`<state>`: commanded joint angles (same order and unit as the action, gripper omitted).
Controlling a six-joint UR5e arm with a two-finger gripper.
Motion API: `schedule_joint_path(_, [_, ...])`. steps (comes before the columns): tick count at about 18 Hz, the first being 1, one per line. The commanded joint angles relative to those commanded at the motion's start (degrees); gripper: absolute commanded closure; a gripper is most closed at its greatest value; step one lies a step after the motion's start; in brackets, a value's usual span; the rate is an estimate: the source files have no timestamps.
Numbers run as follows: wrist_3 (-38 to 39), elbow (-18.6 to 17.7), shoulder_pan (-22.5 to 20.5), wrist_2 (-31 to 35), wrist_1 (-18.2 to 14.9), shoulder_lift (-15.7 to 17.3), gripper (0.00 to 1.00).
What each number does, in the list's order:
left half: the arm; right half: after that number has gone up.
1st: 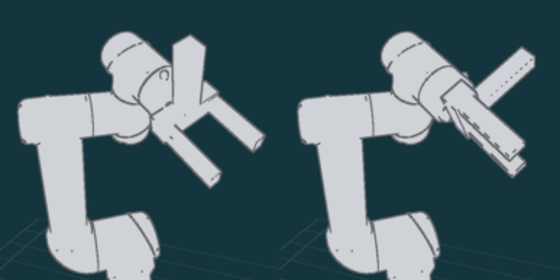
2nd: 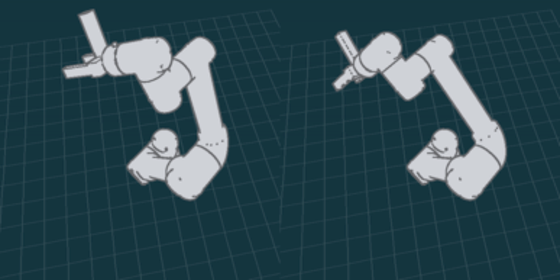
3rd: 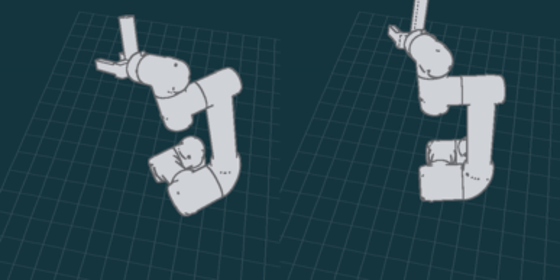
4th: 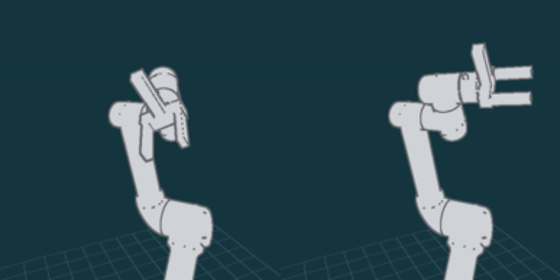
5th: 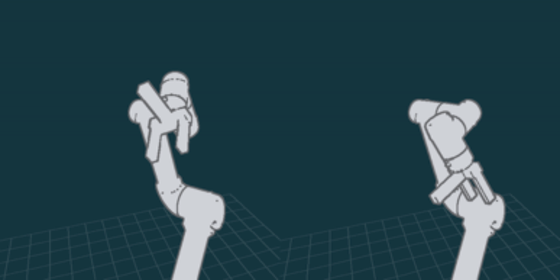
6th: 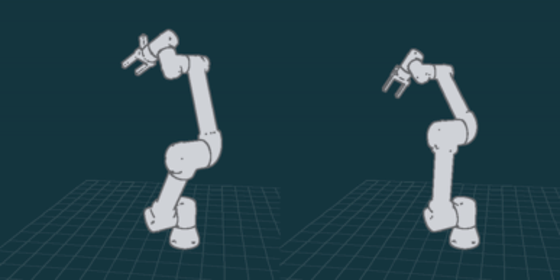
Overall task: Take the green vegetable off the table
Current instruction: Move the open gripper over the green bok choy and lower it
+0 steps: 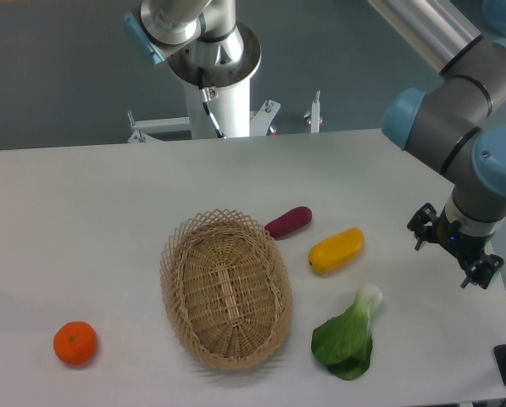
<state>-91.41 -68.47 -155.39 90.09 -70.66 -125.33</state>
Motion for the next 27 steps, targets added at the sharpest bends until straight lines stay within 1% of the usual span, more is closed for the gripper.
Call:
schedule_joint_path(5, [0.00, 0.00, 0.00, -0.26, -0.09, 0.00, 0.00])
schedule_joint_path(8, [0.00, -0.88, 0.26, -0.35, 0.18, 0.26, 0.00])
schedule_joint_path(9, [-0.09, -1.66, 0.18, -0.53, 1.13, 0.44, 0.00])
schedule_joint_path(12, [0.09, -6.14, -0.18, -1.58, 7.45, 2.10, 0.00])
schedule_joint_path(13, [0.26, -6.33, -0.18, -1.67, 7.99, 2.28, 0.00])
schedule_joint_path(15, [1.92, -5.98, -0.18, -1.58, 7.82, 2.29, 0.00])
schedule_joint_path(18, [8.94, -5.98, 0.00, -2.02, 6.95, 3.51, 0.00])
schedule_joint_path(20, [13.86, -6.33, 0.35, -4.29, 5.54, 4.22, 0.00])
schedule_joint_path(22, [18.70, -6.33, 0.61, -5.53, 5.45, 4.39, 0.00])
schedule_joint_path(25, [22.31, -6.07, 1.58, -10.01, 5.28, 3.87, 0.00])
schedule_joint_path(27, [26.26, -6.33, 2.46, -11.50, 4.75, 4.30, 0.00])
